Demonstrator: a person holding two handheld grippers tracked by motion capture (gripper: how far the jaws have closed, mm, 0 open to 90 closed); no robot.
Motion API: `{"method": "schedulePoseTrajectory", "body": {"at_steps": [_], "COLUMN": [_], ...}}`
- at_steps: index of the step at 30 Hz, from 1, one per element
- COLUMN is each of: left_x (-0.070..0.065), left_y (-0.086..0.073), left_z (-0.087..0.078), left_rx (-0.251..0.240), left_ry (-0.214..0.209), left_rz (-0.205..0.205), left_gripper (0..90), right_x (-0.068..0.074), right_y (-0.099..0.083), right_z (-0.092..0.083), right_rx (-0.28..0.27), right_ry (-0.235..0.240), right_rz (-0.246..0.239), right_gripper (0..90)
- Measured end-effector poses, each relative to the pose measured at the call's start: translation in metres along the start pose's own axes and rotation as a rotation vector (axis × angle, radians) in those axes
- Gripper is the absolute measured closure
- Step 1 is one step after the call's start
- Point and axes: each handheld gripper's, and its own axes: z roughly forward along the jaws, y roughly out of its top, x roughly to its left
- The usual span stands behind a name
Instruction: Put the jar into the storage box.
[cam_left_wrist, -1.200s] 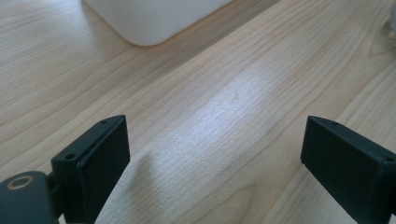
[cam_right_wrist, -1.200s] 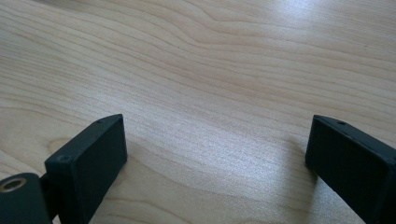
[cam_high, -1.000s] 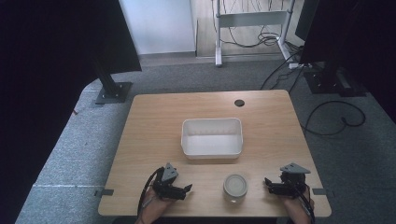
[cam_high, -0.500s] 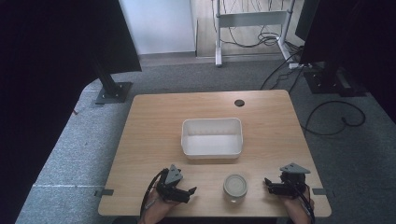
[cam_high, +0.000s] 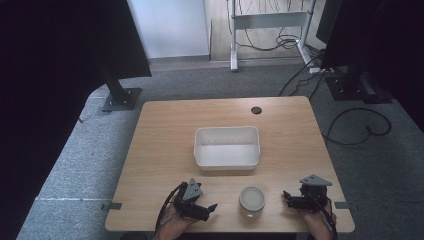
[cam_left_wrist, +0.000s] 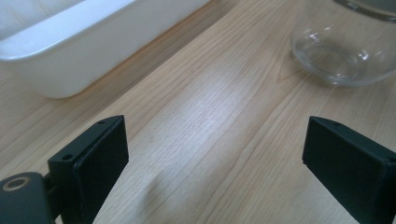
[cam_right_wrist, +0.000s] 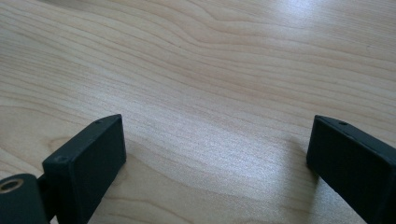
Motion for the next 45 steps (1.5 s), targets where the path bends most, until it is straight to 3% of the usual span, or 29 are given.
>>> {"method": "schedulePoseTrajectory", "body": {"at_steps": [32,45], "left_x": [-0.029,-0.044], "left_y": [0.029,0.039], "left_z": [0.018,0.032], "left_rx": [-0.026,-0.016], "left_ry": [-0.076,-0.129], "left_rz": [0.059,0.109], "left_gripper": [4.1,4.0], "right_x": [0.0,0.0], "right_y": [0.0,0.0], "right_z": [0.0,0.0], "right_rx": [0.0,0.001], "right_ry": [0.005,0.008], "right_rz": [-0.005,-0.008], "right_gripper": [4.2,4.1]}}
